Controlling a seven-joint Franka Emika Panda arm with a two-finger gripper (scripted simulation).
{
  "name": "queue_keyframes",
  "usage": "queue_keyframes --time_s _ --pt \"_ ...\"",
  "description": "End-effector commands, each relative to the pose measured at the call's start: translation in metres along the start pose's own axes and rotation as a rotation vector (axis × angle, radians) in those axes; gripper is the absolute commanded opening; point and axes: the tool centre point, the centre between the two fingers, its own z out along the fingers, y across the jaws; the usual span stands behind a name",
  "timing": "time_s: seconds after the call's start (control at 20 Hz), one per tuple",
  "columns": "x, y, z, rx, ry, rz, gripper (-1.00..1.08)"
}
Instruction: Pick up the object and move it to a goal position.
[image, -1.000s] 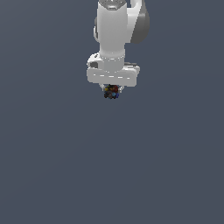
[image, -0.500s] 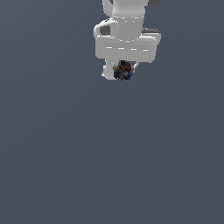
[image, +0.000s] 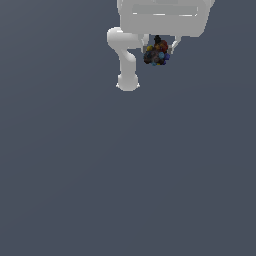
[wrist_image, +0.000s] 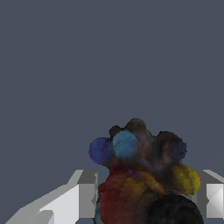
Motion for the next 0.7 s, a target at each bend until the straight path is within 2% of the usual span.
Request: queue_keyframes --time_s 0.0,0.3,0.65 --pt "-0.001 -0.007 -0.016 0.001 -0.001 0.0 -1.0" --pt "-0.001 -0.017 -0.039 0.001 -0.001 0.0 -1.0" --pt "0.0 -0.021 -0.047 0.001 -0.001 0.0 -1.0"
